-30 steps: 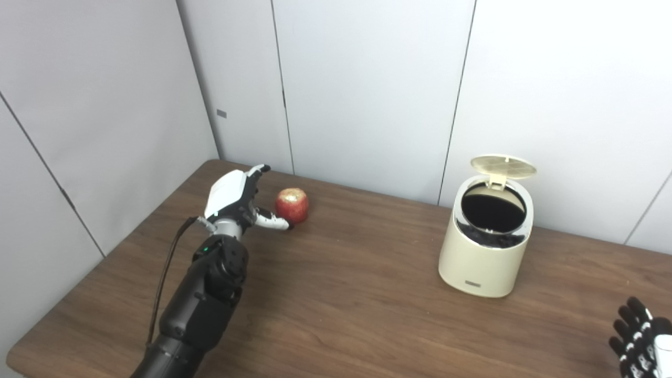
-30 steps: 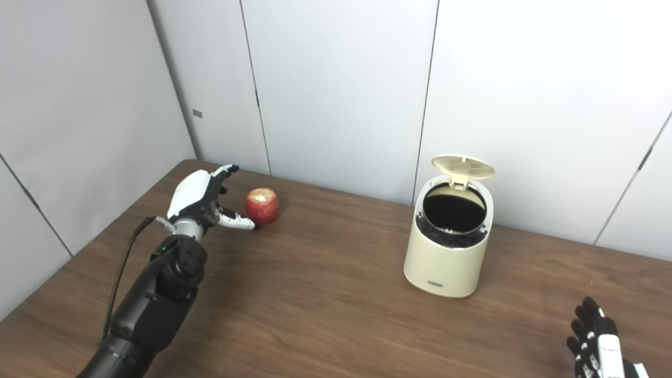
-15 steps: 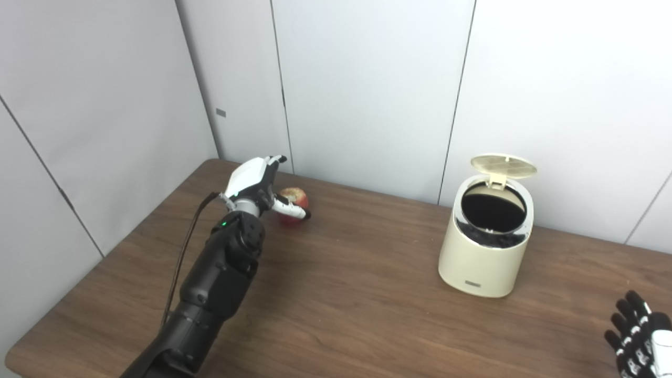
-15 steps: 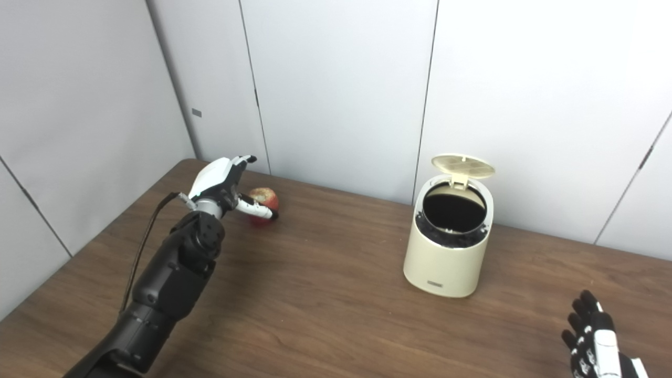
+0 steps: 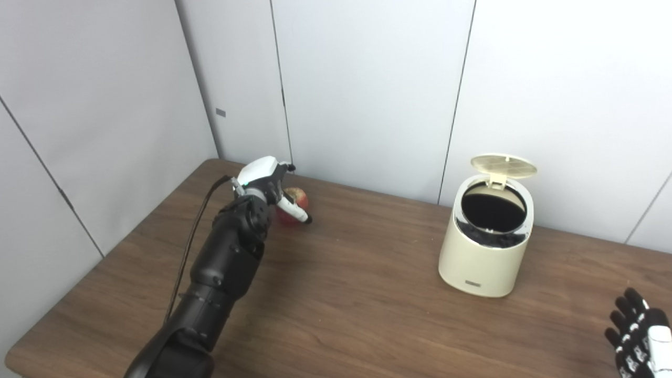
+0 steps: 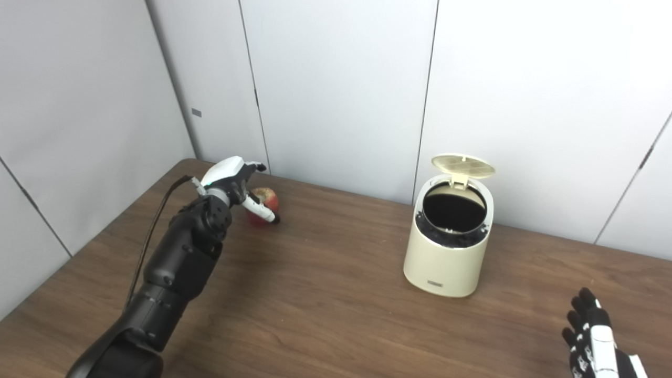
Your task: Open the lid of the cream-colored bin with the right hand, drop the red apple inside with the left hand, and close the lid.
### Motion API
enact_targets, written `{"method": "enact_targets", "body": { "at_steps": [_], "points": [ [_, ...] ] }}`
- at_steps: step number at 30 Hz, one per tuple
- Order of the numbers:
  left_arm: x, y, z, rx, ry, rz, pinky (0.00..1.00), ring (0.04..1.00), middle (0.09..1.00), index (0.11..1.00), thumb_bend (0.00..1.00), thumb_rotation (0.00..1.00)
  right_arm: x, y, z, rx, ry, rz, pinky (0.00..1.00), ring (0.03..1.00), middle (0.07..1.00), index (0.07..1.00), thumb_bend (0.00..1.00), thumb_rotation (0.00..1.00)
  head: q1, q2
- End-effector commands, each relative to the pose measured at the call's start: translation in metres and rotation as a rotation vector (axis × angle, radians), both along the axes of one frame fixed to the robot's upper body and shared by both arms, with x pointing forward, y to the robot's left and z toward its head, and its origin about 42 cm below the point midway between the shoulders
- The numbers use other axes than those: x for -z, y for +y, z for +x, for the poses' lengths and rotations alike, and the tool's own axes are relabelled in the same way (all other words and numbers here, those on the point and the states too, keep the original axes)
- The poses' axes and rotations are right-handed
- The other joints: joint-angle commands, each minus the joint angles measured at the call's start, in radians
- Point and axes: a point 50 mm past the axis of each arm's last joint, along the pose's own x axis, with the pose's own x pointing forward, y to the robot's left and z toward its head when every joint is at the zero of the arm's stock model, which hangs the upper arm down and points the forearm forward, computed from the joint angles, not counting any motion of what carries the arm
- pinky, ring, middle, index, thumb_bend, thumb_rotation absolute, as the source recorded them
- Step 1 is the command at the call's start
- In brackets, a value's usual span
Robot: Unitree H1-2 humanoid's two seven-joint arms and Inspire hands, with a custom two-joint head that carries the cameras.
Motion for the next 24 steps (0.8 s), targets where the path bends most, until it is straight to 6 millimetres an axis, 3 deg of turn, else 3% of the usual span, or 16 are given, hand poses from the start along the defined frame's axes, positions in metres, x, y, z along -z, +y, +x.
{"method": "enact_targets", "body": {
  "at_steps": [1,6,15,20,22,24],
  "points": [
    [-0.034,0.006,0.011,-0.008,-0.058,0.04,0.73,0.895,0.952,0.893,0.96,0.11,-0.018,0.003,0.003,-0.01,-0.083,0.006,1.0,1.0,1.0,1.0,0.39,0.99,-0.001,0.001],
    [-0.031,0.007,0.013,-0.003,-0.034,0.043,0.66,0.798,0.864,0.84,0.95,0.08,-0.017,0.004,0.004,-0.004,-0.08,0.008,0.99,1.0,1.0,1.0,0.39,0.99,-0.006,0.003],
    [-0.023,0.007,0.02,0.007,0.009,0.05,0.72,0.836,0.877,0.803,0.91,0.02,-0.016,0.007,0.004,-0.006,-0.083,0.023,1.0,1.0,1.0,0.999,0.4,0.99,-0.011,0.001],
    [-0.023,0.007,0.021,0.01,-0.032,0.011,0.7,0.805,0.856,0.784,0.88,0.0,-0.014,0.007,0.004,-0.005,-0.082,0.022,0.98,0.995,0.99,0.99,0.39,1.0,-0.015,0.0],
    [-0.021,0.006,0.02,0.014,-0.071,0.01,0.63,0.74,0.797,0.755,0.87,0.0,-0.014,0.007,0.005,-0.004,-0.082,0.026,0.98,0.998,0.989,0.988,0.38,1.0,-0.015,0.0],
    [-0.02,0.006,0.02,0.017,-0.091,0.014,0.48,0.59,0.679,0.733,0.86,0.0,-0.013,0.008,0.005,-0.001,-0.082,0.027,0.98,0.993,0.983,0.982,0.39,0.99,-0.015,0.0]
  ]
}}
